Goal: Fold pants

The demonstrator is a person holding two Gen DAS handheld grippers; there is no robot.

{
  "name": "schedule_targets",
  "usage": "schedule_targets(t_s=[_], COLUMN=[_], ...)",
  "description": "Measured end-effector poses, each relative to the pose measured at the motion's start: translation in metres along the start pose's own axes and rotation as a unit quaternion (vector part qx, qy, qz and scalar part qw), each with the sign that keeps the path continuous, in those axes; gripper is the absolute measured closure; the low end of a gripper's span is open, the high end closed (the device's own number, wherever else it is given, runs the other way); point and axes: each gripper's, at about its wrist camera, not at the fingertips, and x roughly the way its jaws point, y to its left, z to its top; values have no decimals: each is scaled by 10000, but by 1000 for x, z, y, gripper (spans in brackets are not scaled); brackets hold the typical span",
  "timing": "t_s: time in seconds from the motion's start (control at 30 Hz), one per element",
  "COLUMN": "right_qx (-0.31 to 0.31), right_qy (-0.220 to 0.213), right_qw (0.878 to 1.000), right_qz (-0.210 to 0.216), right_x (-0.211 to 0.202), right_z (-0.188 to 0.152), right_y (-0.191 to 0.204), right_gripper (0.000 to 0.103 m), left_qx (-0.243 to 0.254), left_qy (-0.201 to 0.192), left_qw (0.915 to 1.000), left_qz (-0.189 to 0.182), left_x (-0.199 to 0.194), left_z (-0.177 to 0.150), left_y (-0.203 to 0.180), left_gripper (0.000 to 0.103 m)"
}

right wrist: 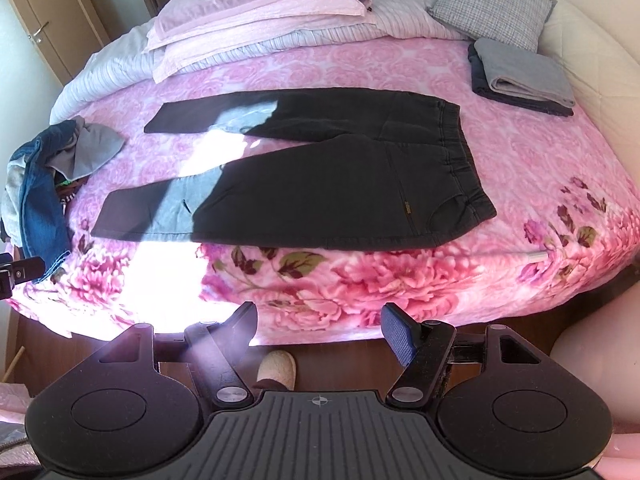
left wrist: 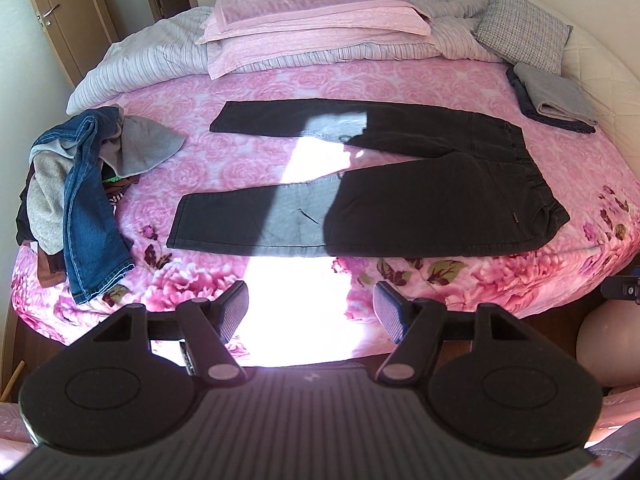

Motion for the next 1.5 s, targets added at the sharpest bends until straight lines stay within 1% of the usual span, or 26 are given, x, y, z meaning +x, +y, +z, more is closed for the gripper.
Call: schedule_targets(t_s=[0.73,0.9,1.27,1.5], right_qx=[0,37,-98,-136], right_qy=[-22,33,-4,15], right_qw=[10000,9999,9998,9998], right_qz=[90,133,145,167], right_x=[1,3,2,4], right_z=[-4,-4,-2,0], right_y=[-8,-13,-14,-15], right_gripper=[38,38,38,38], left_qx=[34,79,92,10], left_qy=[-13,17,34,72], left_qw=[10000,9999,9998,9997], left_qz=[91,117,164,225], left_x=[-5,-4,-5,-3], left_z=[-8,-9,-10,-10], left_y=[-14,-21,-22,-21], left_gripper=[38,38,38,38])
